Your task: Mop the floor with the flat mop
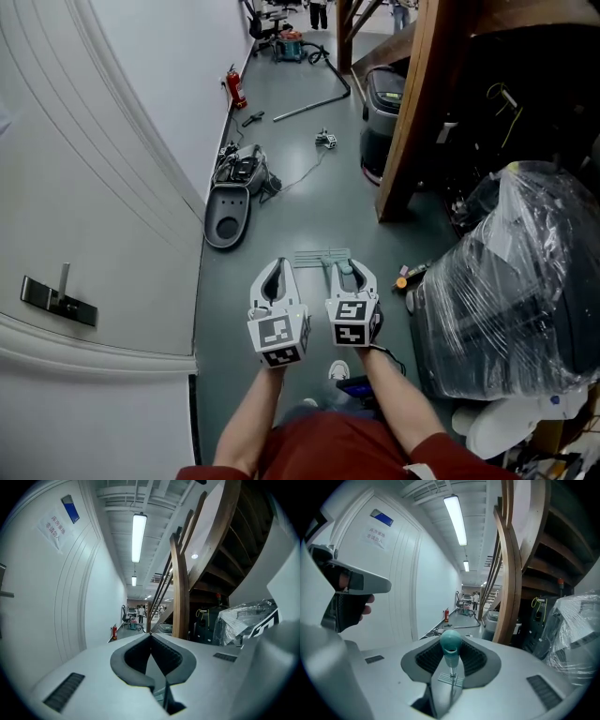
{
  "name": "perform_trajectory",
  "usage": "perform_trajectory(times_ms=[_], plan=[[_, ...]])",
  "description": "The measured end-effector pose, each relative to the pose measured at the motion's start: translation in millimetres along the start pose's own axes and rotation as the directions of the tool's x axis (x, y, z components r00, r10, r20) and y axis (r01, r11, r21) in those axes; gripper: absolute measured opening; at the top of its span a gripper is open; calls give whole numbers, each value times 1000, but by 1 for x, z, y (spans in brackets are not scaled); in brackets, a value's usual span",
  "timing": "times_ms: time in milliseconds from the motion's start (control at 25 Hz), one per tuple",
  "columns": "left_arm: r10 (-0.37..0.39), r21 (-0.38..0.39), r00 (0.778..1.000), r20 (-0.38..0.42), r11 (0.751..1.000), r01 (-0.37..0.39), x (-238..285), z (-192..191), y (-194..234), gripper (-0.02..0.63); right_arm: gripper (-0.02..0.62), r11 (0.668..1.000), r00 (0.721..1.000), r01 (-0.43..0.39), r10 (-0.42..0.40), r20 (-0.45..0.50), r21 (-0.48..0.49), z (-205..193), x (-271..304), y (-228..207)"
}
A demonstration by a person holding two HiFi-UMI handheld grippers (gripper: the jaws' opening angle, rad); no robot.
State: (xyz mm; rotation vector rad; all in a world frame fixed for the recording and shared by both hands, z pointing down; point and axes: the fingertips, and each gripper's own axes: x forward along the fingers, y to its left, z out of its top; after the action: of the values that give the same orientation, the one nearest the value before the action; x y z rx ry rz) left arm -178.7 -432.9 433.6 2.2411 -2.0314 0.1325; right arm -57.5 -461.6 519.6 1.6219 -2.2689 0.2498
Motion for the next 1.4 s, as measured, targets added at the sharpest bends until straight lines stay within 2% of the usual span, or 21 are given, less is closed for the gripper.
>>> perform_trajectory(times_ms=[240,640,920,1400], plan=[[7,4,1000,12,1000,-8,25,8,-11,14,115,1000,1000,-9,8,22,14,15,15,-20],[-5,-1,1000,6,1000,5,43,10,-4,14,115,1000,1000,-1,1,27,25,24,27,-19],[-6,-6,1000,9,1000,6,42,15,-6,14,115,1000,1000,-7,6,18,27,22,24,-19],[10,9,1000,-16,1000,-10,28,-2,-20,14,115,999,1000,-30,30,-5,36,8,11,-26]])
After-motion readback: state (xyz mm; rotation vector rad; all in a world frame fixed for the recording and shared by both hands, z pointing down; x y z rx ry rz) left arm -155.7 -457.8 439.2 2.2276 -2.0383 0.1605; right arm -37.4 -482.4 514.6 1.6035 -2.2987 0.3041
